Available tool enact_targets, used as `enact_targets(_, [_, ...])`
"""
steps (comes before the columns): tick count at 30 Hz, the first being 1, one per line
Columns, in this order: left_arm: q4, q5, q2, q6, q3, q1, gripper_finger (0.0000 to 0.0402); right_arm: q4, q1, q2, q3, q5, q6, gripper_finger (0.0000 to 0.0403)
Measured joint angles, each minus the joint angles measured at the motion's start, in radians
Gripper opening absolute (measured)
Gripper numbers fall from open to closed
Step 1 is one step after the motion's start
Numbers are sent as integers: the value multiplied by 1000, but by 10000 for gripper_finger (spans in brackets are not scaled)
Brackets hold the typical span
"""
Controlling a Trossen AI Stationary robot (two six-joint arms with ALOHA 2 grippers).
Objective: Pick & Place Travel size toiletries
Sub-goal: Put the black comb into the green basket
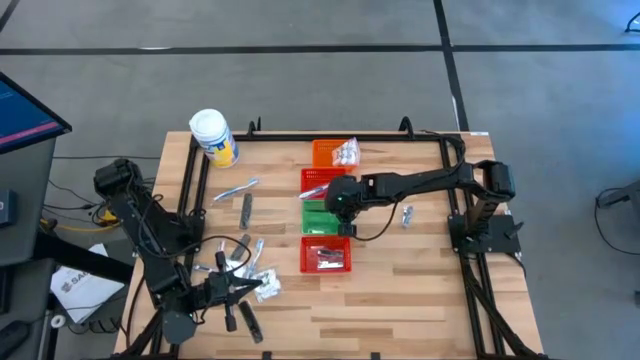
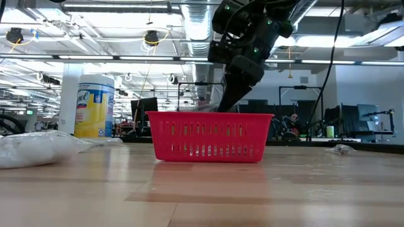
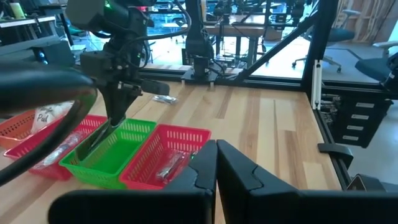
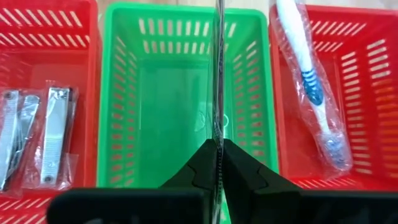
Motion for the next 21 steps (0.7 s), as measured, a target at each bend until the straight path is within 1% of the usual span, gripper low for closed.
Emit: enact_targets(21, [12,0,0,0,0,0,0,-17,0,0,0,0,14,24])
